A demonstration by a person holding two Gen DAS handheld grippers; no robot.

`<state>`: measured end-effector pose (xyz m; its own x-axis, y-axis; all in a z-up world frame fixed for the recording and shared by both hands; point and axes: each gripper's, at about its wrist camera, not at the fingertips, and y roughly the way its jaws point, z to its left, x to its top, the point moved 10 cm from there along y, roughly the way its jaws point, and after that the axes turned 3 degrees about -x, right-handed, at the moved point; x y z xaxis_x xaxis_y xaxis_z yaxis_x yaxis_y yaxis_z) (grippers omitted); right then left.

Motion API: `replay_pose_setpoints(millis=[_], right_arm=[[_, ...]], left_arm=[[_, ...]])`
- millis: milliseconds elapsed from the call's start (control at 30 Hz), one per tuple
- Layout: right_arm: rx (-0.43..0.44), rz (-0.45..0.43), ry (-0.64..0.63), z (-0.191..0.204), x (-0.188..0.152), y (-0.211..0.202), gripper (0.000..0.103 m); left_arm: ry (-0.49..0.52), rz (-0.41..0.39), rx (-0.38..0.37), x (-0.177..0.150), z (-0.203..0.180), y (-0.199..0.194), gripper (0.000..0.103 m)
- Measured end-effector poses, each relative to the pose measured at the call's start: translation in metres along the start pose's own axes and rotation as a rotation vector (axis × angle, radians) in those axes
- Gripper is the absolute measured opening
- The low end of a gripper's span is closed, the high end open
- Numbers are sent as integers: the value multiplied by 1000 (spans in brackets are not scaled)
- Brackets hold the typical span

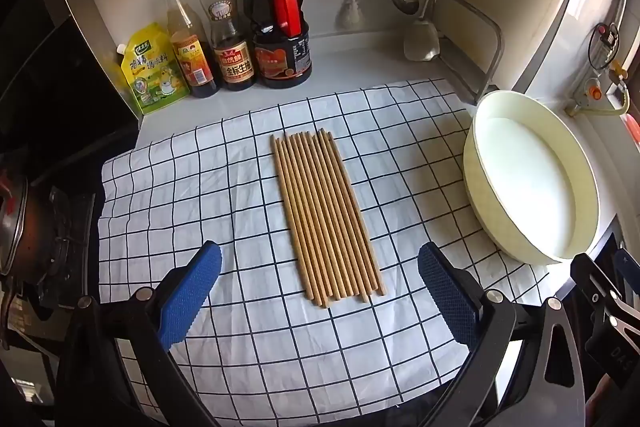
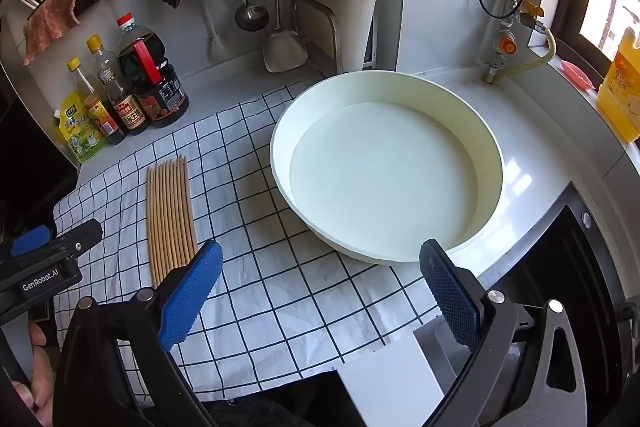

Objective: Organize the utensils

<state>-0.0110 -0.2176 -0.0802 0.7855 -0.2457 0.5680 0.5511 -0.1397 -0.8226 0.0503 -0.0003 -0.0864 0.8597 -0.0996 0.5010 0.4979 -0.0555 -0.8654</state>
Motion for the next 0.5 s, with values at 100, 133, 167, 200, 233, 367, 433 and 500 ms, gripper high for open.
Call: replay_pose_setpoints(millis=[100,133,167,200,233,367,433,500], right_arm=[[2,-4,0,0,0,-1,94],[2,-4,0,1,0,-1,94],[2,-4,-1,1,0,-1,94],[3,-4,-1,1,0,-1,94],[3,-4,1,1,0,-1,94],[6,-2,1,2,0,-2,94],[3,-7,0,2,0,-2,94],[3,-7,1,2,0,-2,94]], left_arm=[[-1,-2,0,0,0,0,97],[-2,-2,0,0,0,0,97],[-2,-1,1,1,0,0,97],[-3,-1,1,1,0,0,97],[-3,0,2,1,0,0,97],[1,-4,1,1,0,0,97],[1,-4,2,0,0,0,97],[0,-3,2,0,0,0,97]])
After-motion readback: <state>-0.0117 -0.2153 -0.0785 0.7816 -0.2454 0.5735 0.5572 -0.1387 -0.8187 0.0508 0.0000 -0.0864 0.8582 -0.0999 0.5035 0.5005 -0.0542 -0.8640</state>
